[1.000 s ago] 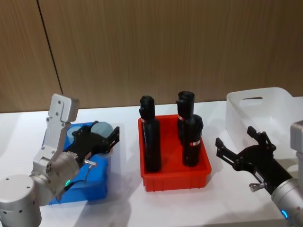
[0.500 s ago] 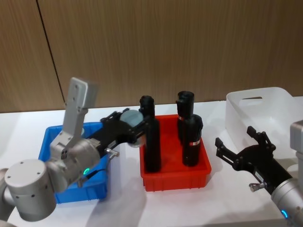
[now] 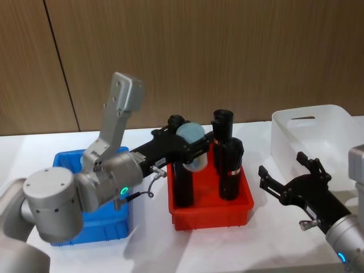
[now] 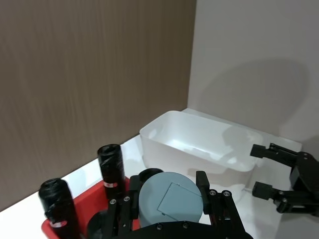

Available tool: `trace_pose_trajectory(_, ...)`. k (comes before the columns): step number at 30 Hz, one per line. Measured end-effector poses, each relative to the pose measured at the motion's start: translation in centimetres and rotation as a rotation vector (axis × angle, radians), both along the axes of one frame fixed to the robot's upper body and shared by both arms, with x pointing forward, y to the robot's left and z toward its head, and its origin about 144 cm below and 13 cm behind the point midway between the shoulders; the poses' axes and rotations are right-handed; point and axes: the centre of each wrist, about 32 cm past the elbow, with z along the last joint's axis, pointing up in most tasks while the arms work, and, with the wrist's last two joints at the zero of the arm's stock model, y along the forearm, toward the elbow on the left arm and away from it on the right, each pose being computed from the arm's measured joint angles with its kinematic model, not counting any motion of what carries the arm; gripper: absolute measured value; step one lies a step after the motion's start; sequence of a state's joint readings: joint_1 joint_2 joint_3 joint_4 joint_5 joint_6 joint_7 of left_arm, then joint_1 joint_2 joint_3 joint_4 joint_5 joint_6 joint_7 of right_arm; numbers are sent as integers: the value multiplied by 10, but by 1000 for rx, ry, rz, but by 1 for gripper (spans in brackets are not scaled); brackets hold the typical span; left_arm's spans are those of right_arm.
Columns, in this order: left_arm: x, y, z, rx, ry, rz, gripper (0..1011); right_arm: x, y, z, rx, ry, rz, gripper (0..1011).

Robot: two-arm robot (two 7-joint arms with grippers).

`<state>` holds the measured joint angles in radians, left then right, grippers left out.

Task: Pick the cotton swabs from the blue box and place them into the white box.

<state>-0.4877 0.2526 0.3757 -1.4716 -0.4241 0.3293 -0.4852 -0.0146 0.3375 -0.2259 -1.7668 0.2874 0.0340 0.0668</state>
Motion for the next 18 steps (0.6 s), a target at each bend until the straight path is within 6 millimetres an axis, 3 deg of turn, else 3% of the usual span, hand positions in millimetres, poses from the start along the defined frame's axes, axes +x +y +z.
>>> trace_pose_trajectory(18,22,-11,30,78,42,-77,689,0,0,0,0,0,0,1002)
